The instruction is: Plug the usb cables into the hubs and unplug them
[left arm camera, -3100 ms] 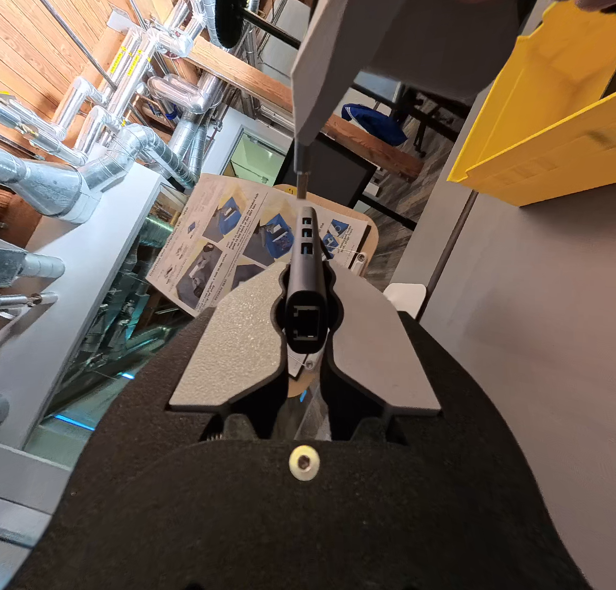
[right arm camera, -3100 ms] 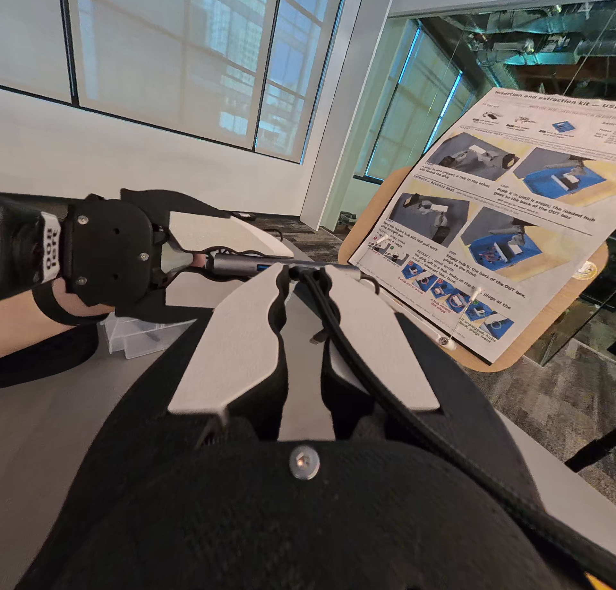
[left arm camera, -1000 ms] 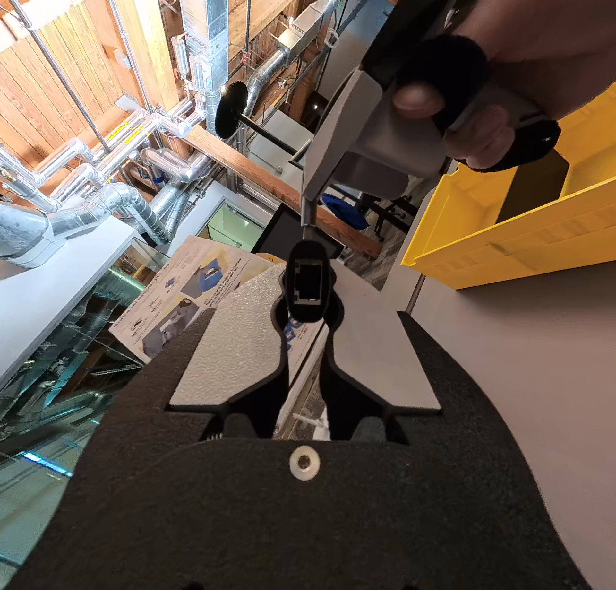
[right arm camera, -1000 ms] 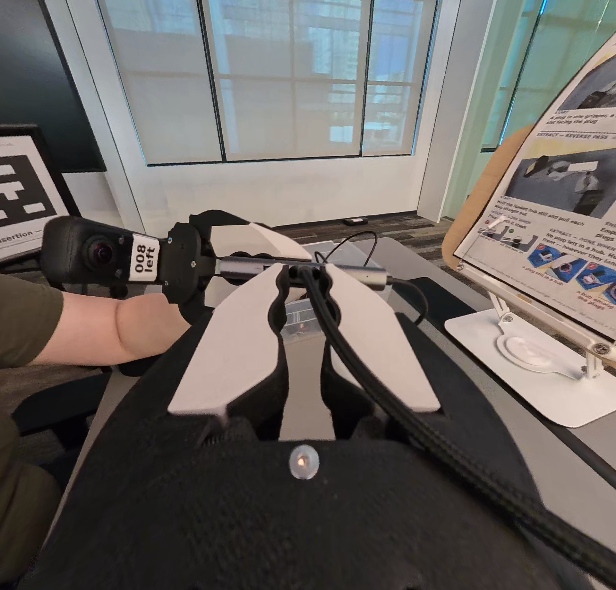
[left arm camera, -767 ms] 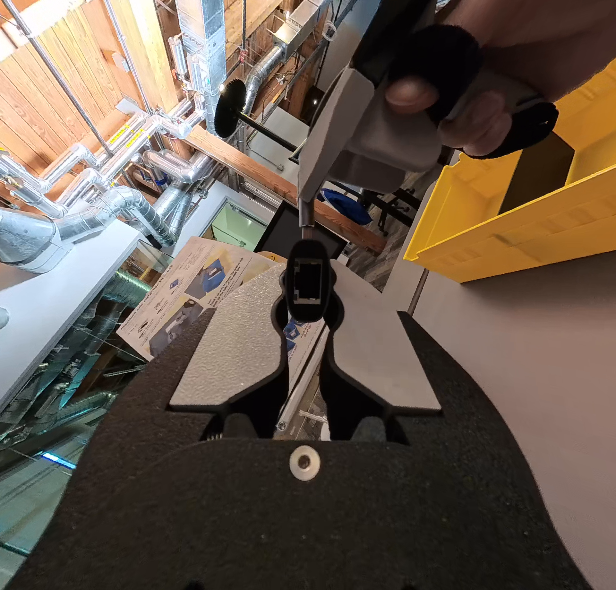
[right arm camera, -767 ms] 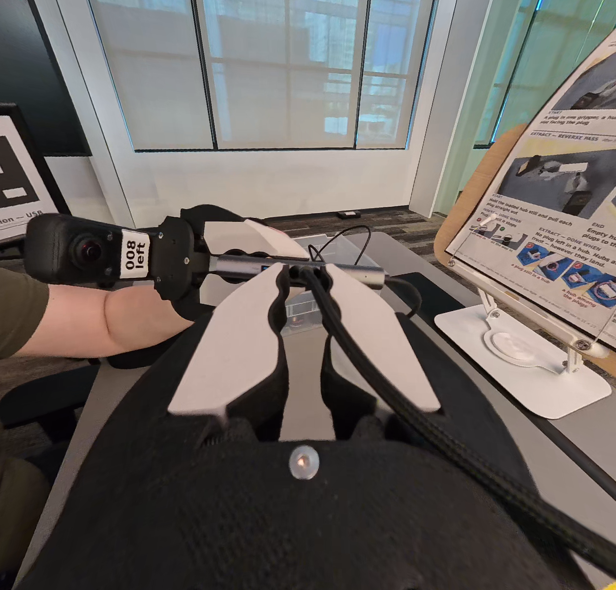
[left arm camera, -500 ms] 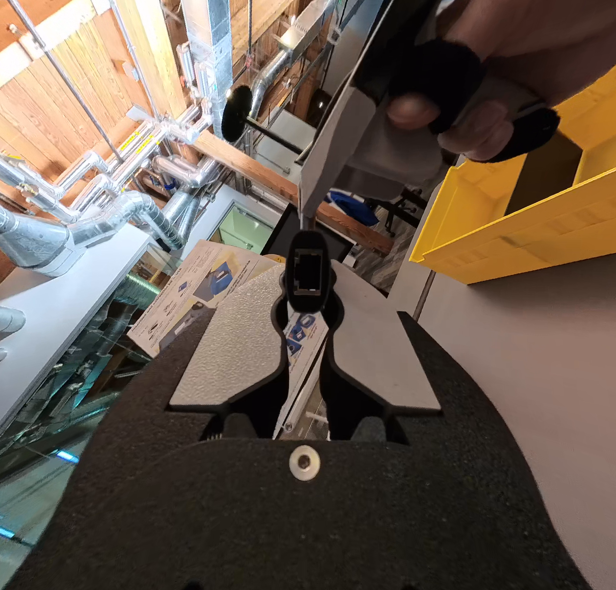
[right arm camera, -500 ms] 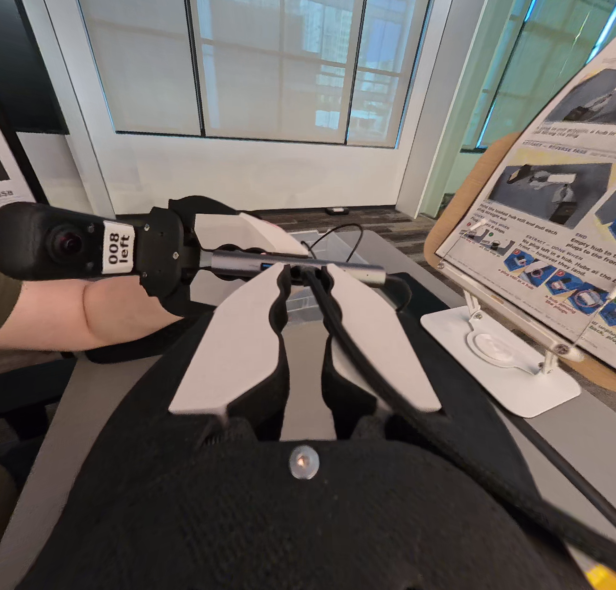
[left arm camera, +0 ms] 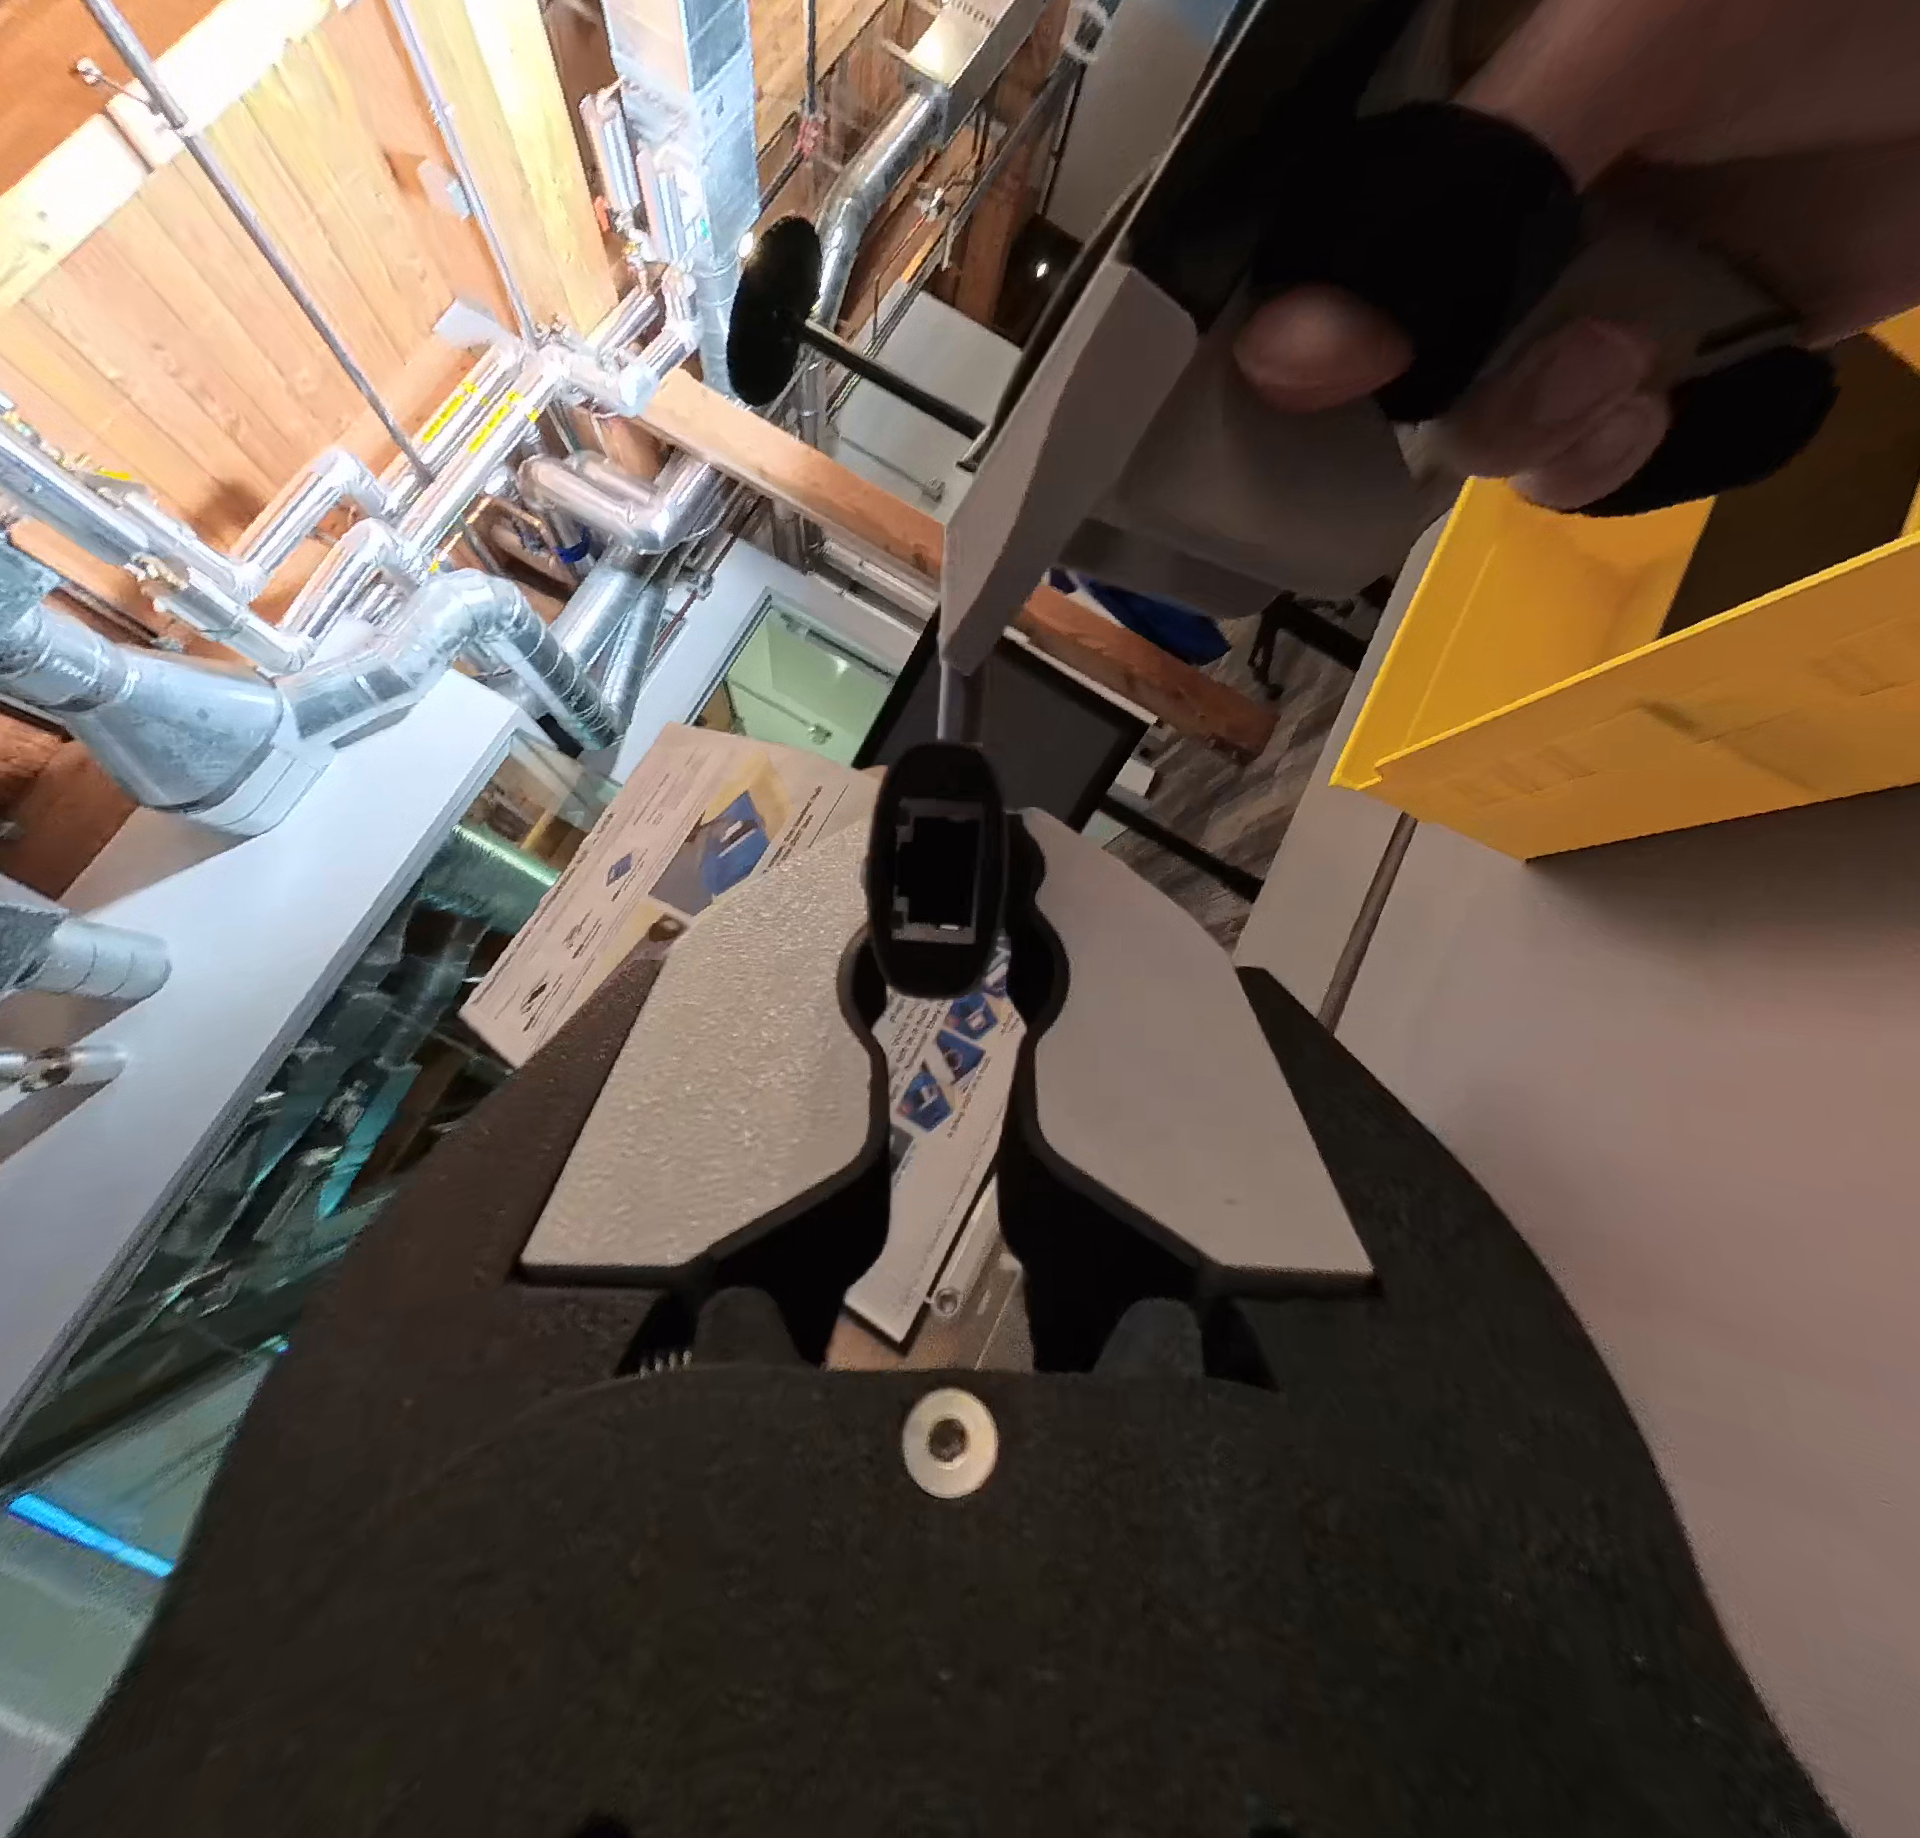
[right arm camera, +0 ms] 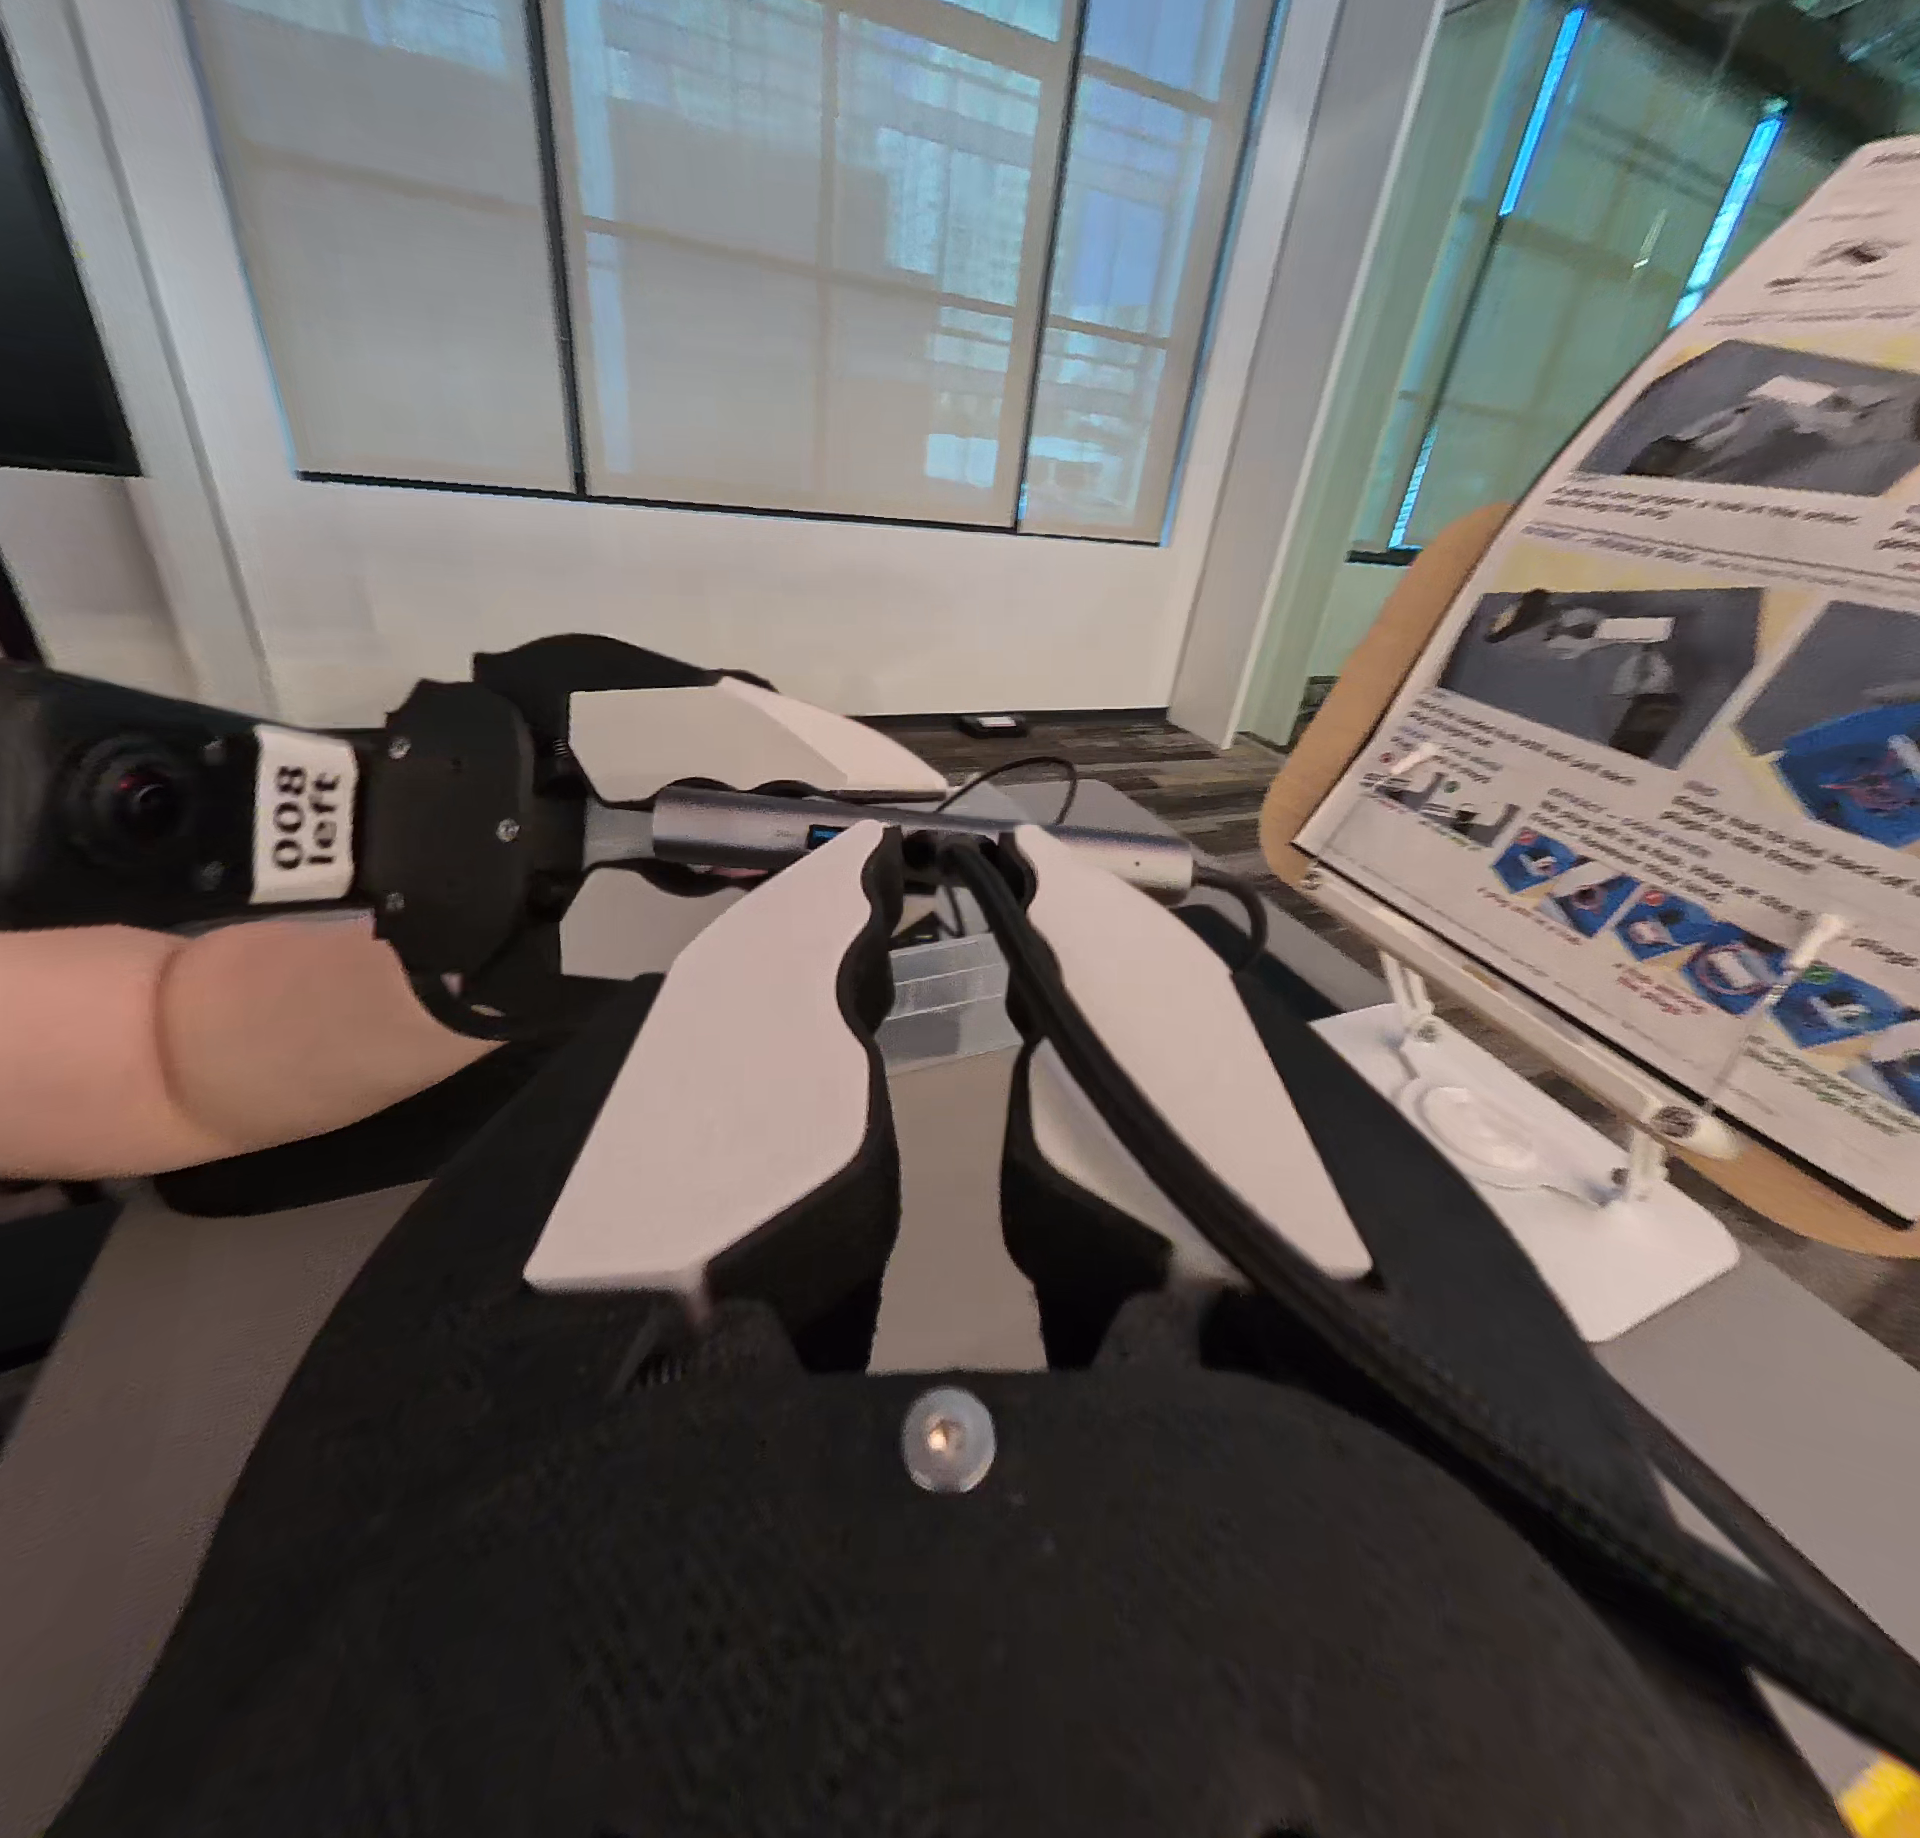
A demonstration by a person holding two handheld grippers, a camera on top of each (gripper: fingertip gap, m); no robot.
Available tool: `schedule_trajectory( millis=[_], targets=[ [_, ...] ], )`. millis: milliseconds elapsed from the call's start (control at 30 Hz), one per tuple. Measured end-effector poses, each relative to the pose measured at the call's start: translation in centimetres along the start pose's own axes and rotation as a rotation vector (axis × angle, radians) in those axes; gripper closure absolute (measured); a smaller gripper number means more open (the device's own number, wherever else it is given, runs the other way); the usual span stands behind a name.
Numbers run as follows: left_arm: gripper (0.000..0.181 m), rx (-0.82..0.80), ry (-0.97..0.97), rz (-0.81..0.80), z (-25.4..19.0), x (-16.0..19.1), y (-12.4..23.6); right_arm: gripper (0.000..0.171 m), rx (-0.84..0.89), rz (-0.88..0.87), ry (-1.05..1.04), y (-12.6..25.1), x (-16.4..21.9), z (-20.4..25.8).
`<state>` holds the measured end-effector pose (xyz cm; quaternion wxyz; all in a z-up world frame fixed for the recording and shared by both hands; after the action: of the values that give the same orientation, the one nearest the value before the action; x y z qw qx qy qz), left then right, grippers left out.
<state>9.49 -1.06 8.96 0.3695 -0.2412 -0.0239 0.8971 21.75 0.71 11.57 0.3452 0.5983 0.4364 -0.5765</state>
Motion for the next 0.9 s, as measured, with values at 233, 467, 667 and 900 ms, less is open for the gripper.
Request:
schedule_trajectory(
  millis=[233,467,667,900],
  targets=[
    [0.159,-0.007,0.065,0.015,0.1,0.2,-0.2,0.153,0.188,-0.012,0.162,0.5,-0.4,0.0],
    [0.165,0.036,0.113,0.026,-0.3,0.4,-0.5,0.154,0.223,0.048,0.303,-0.2,-0.2,1.1],
    [0.164,0.008,0.029,0.03,0.0,0.4,-0.2,0.15,0.203,0.045,0.235,-0.4,-0.3,1.1],
    [0.164,-0.051,-0.067,0.023,0.1,-0.4,0.3,0.153,0.184,0.059,0.216,-0.3,-0.7,1.6]
  ],
)
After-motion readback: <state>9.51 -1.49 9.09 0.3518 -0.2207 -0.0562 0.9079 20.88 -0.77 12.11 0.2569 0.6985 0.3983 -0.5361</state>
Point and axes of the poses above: each gripper's, where its closed fingertips meet, y back along the fingers, x out of its underside, z = x × y across the jaws, the point moved 7 cm from there along y, back along the fingers, and after that the axes turned 1 degree about -y, right-handed, at the moved point
